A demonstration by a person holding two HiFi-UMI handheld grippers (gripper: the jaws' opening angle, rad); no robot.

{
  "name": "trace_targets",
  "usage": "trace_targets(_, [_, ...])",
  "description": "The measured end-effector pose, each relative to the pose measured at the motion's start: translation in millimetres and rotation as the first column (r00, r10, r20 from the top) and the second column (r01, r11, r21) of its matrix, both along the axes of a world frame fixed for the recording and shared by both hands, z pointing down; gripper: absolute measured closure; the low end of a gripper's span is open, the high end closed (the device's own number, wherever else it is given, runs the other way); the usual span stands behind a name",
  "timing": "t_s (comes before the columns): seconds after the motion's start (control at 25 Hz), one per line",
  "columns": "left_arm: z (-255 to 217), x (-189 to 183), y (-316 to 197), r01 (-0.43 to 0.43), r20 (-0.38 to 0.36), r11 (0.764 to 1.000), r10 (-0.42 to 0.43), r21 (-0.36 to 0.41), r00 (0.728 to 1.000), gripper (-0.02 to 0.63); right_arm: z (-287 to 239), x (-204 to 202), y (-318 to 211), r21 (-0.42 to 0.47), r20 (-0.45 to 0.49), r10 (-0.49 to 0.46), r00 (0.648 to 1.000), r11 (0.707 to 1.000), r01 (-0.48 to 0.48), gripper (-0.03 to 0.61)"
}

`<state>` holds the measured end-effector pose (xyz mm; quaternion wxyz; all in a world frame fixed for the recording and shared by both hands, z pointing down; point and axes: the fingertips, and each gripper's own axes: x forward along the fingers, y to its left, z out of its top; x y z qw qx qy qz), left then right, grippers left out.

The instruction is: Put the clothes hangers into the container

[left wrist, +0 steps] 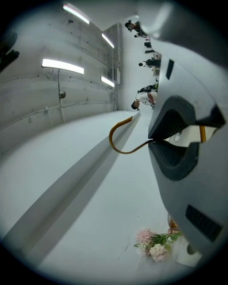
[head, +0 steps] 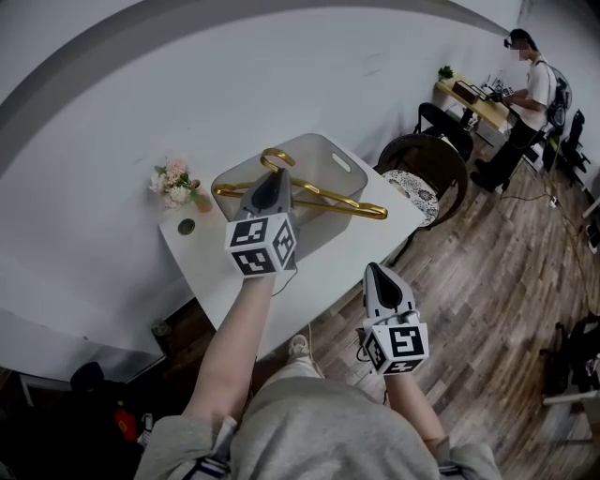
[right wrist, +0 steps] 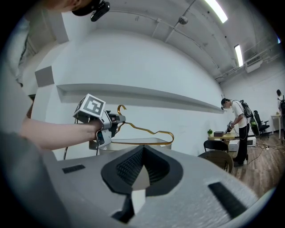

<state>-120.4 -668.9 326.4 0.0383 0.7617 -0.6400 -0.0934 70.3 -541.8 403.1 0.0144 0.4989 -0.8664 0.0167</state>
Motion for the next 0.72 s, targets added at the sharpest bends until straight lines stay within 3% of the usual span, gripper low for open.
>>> trace_targets(0.72, [34, -17, -28, 0.019, 0.042, 0.994, -0.015, -0.106, 0.999, 0.591, -9, -23, -65, 0.005, 0.071, -0.02, 0.997, 1.0, 0.019, 0.584])
